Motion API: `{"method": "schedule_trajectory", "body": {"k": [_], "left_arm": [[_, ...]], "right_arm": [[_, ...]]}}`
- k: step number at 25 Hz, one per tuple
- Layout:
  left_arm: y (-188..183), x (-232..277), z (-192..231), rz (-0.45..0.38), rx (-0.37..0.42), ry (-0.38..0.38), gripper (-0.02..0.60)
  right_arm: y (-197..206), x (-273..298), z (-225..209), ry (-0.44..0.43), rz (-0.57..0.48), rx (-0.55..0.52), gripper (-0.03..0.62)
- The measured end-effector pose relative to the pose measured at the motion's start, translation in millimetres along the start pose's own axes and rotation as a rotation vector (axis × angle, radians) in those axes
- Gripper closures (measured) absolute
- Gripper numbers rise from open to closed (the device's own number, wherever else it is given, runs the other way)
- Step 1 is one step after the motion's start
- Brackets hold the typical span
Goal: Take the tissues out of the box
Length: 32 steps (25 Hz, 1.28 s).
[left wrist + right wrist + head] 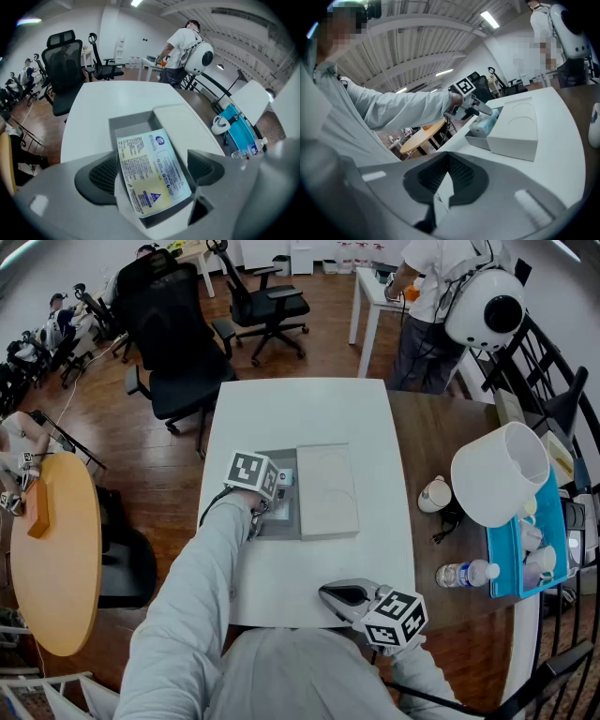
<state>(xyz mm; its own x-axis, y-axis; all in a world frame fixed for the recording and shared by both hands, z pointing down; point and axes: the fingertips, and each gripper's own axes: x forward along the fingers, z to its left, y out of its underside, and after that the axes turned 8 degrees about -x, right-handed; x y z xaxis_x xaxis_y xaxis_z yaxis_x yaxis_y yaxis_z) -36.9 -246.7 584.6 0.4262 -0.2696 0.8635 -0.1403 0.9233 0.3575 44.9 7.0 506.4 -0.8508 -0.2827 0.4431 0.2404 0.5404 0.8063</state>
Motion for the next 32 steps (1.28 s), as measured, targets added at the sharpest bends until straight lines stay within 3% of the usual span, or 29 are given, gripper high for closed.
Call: {"method": "schedule_trajectory", "body": {"k": [3,13,18,21,24,28,32], "left_arm": [[9.1,13.3,7.2,0.040,-0.003,-0.037,0.117],[14.2,19.0,9.4,0.080,-0.051,-0.009,0.163],[3.9,-6.3,-0.6,0.029,0.000,0.048,0.173],[-5.9,-55.6,-20.6,-0.037,0.141,0.105,0.172],[11.7,-117.9,-46.5,-0.059,0.371,0.158,0.170],[83.4,-150.4,-67.2,0.038,0.663,0.209,0.170],[154.6,-121.7,-67.0,0.180,0.914,0.205,0.169]], "right_arm": [[-0.1,0.1,-0.8,0.000,0.004,-0.003,0.592],[5.4,5.0,-1.7,-0.004,0.028,0.005,0.592],[1.5,6.4,-1.6,-0.005,0.029,-0.002,0.592],[0.4,5.4,-2.2,0.000,0.024,-0.006,0.592],[1.0,1.5,-7.0,0.018,0.019,0.002,0.592],[4.7,-5.1,-13.4,0.031,0.012,0.038,0.592],[4.8,-4.5,-10.6,0.026,0.022,0.041,0.592]]}}
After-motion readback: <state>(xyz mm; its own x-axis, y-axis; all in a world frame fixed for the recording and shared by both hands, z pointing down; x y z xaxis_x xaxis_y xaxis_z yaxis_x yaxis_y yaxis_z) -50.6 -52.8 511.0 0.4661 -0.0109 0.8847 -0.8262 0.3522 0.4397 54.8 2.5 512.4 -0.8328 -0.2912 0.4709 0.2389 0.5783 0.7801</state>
